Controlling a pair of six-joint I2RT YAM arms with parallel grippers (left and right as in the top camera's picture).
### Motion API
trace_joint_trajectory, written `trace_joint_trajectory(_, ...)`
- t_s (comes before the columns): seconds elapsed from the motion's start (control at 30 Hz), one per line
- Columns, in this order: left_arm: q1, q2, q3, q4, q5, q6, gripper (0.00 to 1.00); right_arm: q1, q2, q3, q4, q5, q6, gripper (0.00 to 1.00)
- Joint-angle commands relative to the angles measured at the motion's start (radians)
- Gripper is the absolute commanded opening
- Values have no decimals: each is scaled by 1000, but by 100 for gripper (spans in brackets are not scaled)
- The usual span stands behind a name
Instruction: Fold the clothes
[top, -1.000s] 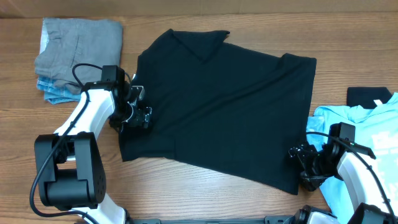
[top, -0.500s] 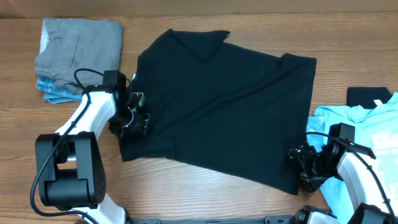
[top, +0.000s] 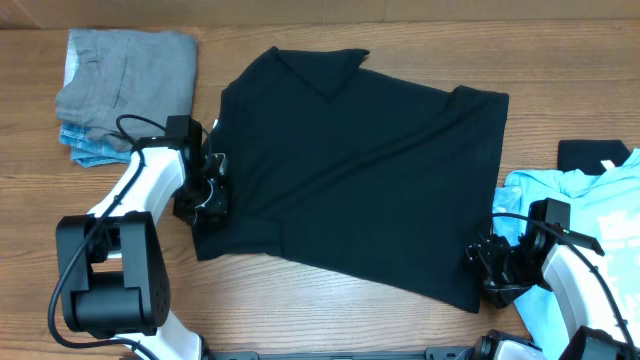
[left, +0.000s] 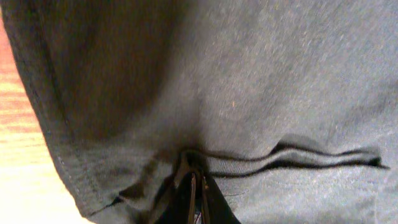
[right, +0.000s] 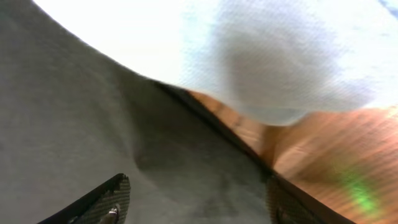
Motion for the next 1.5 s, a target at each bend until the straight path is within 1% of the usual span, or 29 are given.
trace_joint_trajectory(0.0,47,-2,47,-66,68,-6,4,-2,-13,-3,-18,77,31,72)
trace_joint_trajectory(0.07,73,-3,72,-112,68,-6,4,-2,-13,-3,-19,78,31,61)
trace_joint_trajectory(0.1,85,-3,83,-129,68,-6,4,-2,-13,-3,-19,76,31,59)
trace_joint_trajectory(0.17,111,-5,99,-153,80,-6,4,-2,-13,-3,-23,76,31,58)
trace_joint_trajectory(0.2,124,-8,103,-161,97,-5,4,-2,-13,-3,-26,71,31,52)
trace_joint_trajectory(0.23,138,-13,104,-166,128,8,4,-2,-13,-3,-32,64,31,50)
trace_joint_trajectory(0.33,159,-34,106,-165,235,75,4,-2,-13,-3,-58,3,30,50)
trace_joint_trajectory(0.43,159,-57,116,-164,308,122,4,-2,-13,-3,-92,-31,31,50)
trace_joint_trajectory(0.57,159,-81,145,-165,383,156,4,-2,-13,-9,-127,-37,31,40)
trace_joint_trajectory(0.73,159,-101,163,-165,459,176,4,-2,-13,-59,-107,-106,60,42)
trace_joint_trajectory(0.87,157,-117,164,-161,481,182,4,-2,-13,-110,-56,-105,69,41)
trace_joint_trajectory(0.9,156,-121,165,-162,482,182,4,-2,-13,-114,-56,-104,68,44)
trace_joint_trajectory(0.93,156,-127,167,-163,481,182,4,-2,-13,-114,-55,-101,58,49)
trace_joint_trajectory(1.07,156,-164,183,-165,481,182,4,-2,-13,-93,-77,-131,53,53)
trace_joint_trajectory(1.2,155,-203,197,-170,477,182,4,-2,-13,-89,-135,-119,53,53)
trace_joint_trajectory(1.3,151,-216,198,-170,478,181,4,-2,-13,-99,-129,-32,85,54)
trace_joint_trajectory(1.47,144,-217,198,-172,477,182,4,-2,-13,-138,-105,-22,121,54)
